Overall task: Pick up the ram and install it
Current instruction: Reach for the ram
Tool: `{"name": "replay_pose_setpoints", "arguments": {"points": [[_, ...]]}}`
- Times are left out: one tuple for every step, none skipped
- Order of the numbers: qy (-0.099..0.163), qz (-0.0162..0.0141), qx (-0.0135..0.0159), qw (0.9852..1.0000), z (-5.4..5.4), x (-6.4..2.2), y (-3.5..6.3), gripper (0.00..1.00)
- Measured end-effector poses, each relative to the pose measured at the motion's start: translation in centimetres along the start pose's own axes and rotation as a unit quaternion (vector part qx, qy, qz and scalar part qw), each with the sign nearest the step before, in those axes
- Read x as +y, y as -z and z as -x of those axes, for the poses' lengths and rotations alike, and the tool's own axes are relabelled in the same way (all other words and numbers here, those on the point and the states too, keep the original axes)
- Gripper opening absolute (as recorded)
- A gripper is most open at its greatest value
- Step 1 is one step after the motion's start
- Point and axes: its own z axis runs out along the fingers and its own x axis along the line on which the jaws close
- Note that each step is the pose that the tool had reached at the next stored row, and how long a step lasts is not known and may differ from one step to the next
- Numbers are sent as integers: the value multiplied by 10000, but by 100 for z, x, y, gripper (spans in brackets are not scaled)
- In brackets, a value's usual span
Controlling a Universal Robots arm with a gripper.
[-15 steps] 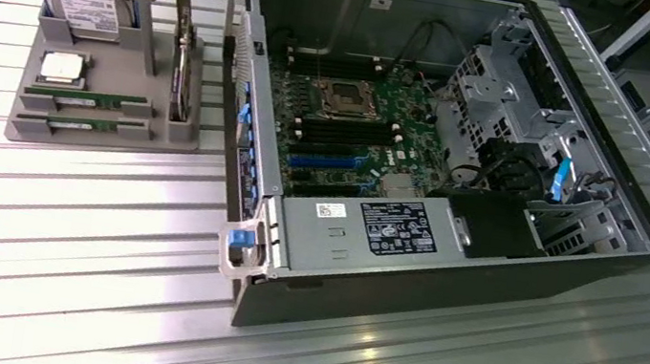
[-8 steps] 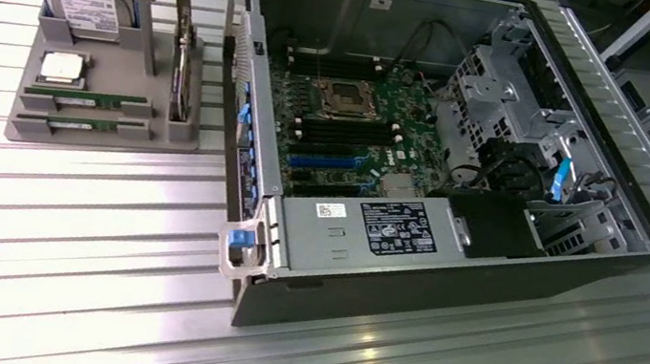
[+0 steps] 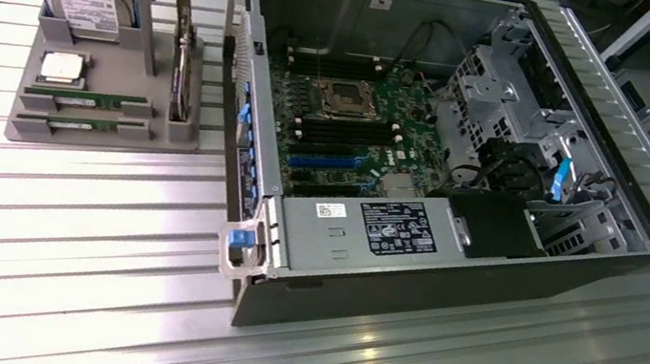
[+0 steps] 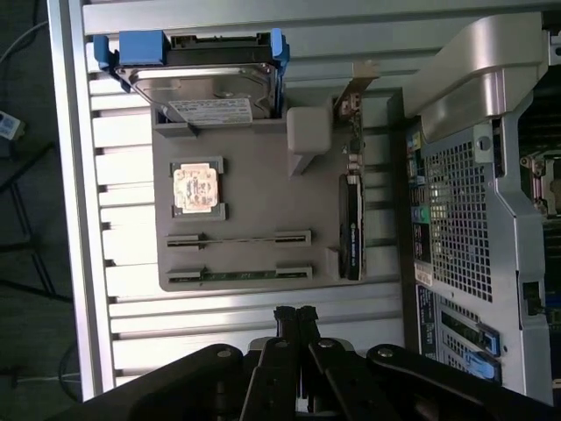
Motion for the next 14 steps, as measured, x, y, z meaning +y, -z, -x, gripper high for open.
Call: {"name": "replay_pose_setpoints", "arguments": {"points": [[0, 0, 0, 10000, -9, 0, 0, 14], [0, 0, 0, 10000, -29, -2, 0, 14], [0, 0, 0, 10000, -43, -3, 0, 14], [0, 0, 0, 10000, -54, -4, 0, 14], [0, 0, 0, 10000, -65, -5, 0, 14], [0, 0, 0, 10000, -80, -6, 1, 14], [0, 0, 0, 10000, -100, -8, 1, 14], [0, 0, 0, 10000, -116, -9, 1, 14], [0, 0, 0, 10000, -144, -11, 2, 14], [0, 0, 0, 10000, -160, -12, 2, 14], [0, 0, 0, 10000, -161, -12, 2, 14], [0, 0, 0, 10000, -162, -12, 2, 14], [0, 0, 0, 10000, -162, -12, 2, 14], [0, 0, 0, 10000, -162, -12, 2, 14]]}}
